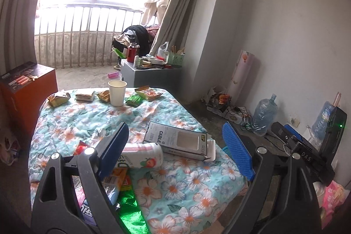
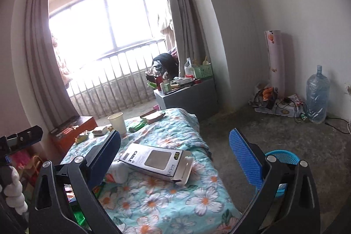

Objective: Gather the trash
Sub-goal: 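Lower the right gripper onto the white milk bottle and close it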

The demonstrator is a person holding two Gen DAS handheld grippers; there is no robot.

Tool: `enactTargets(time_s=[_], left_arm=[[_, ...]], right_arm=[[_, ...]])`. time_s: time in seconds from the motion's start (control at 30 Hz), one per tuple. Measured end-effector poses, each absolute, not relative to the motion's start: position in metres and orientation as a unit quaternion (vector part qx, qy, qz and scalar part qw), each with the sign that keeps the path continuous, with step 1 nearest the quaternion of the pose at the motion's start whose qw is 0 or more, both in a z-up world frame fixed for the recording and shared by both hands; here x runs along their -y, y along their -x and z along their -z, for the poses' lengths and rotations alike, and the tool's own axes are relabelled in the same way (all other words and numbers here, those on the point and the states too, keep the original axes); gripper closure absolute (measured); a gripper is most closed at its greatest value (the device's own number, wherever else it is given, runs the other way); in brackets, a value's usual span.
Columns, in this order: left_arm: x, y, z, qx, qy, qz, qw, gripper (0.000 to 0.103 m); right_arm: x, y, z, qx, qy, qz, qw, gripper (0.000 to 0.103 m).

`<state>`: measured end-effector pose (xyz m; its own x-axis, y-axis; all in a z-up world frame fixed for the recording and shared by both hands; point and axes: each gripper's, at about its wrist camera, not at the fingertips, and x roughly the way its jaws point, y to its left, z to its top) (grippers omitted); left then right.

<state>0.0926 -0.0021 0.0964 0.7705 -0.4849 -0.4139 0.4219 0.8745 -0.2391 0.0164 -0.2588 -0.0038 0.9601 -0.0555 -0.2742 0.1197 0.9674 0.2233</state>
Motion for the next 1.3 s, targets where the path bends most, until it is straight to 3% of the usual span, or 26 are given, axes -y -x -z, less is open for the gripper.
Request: enactTargets(time_s=[0.9, 1.3], left_arm=[[-0.077, -0.089, -0.088, -0.245, 0.142, 0.201, 0.938, 0.02], [-0.133, -0.074, -0.088, -0.215, 0.155, 0.122, 0.956, 0.02]], right_arm=[[0.215, -0.024, -0.009, -0.142, -0.145, -0.018, 0.979, 0.007], [0.227, -0.047, 0.018, -0.232, -0.216, -0.112, 0.942, 0.007]])
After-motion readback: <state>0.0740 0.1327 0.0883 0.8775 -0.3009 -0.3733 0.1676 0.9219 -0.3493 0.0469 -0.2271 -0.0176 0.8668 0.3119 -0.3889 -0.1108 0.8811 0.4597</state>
